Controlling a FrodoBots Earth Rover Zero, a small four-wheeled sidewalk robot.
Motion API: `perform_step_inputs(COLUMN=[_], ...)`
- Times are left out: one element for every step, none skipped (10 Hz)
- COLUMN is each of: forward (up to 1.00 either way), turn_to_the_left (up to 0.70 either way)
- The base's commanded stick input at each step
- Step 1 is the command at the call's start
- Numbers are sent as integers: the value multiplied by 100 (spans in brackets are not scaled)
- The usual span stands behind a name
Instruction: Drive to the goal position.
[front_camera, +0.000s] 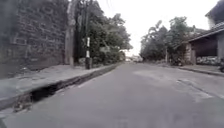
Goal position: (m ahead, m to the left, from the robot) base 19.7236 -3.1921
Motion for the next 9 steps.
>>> perform_step_inputs(forward=[100, 100, 100, 100, 100, 100, 100, 100, 100], turn_to_the_left=[-28, -28, -28, -28, -28, -28, -28, -28, -28])
